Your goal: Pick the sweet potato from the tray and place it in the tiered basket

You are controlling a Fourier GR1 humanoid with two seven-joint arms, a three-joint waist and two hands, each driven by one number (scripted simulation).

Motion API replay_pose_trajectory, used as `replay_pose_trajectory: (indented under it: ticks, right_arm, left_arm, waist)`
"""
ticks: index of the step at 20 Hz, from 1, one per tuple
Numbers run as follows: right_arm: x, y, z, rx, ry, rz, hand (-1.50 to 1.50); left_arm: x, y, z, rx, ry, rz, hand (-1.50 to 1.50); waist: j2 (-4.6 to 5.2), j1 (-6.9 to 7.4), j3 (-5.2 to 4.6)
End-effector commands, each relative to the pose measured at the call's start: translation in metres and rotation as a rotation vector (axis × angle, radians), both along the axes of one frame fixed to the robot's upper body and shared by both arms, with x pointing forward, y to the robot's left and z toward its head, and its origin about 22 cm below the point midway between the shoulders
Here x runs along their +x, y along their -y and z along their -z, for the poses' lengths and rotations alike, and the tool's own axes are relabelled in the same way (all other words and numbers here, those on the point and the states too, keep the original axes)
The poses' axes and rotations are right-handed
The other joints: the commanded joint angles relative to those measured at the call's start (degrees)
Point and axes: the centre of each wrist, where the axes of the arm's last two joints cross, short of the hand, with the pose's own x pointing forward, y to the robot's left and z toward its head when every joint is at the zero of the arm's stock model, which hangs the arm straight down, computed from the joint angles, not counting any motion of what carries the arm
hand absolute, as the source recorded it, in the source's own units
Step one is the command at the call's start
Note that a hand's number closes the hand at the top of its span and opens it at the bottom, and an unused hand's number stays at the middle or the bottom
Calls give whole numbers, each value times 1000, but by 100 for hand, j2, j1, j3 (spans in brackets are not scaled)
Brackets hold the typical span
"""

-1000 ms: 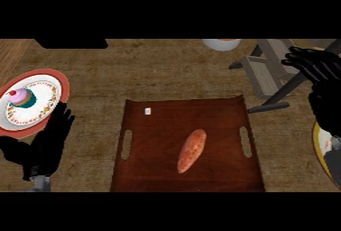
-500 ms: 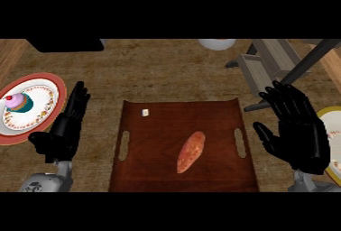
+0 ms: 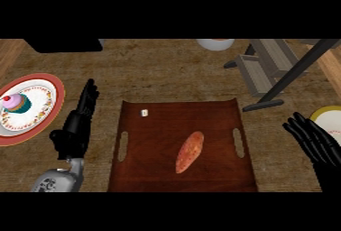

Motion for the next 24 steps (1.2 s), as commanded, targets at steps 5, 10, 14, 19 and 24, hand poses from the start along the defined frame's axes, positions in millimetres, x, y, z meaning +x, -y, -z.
replay_pose_trajectory:
  ticks: [5, 10, 14, 19, 24]
  right_arm:
    - [-15, 6, -65, -746, -33, -18, -150]
    - [-35, -21, -102, -991, -92, 19, -150]
    - [-43, -39, -118, -1086, -192, 44, -150]
    - [-38, -59, -129, -1093, -252, 59, -150]
    - [-28, -82, -126, -1166, -290, 50, -150]
  left_arm:
    - [1, 1, -4, 7, -3, 16, 0]
    - [5, 3, -8, 14, 11, 44, 0]
    - [6, 26, -4, 23, 14, 85, 0]
    - [17, 37, -17, 5, 15, 101, 0]
    - [16, 24, -21, 17, 13, 82, 0]
  waist:
    - [-1, 128, -53]
    - [26, 230, -52]
    - [89, 443, -42]
    - [106, 584, -31]
    - [67, 588, -21]
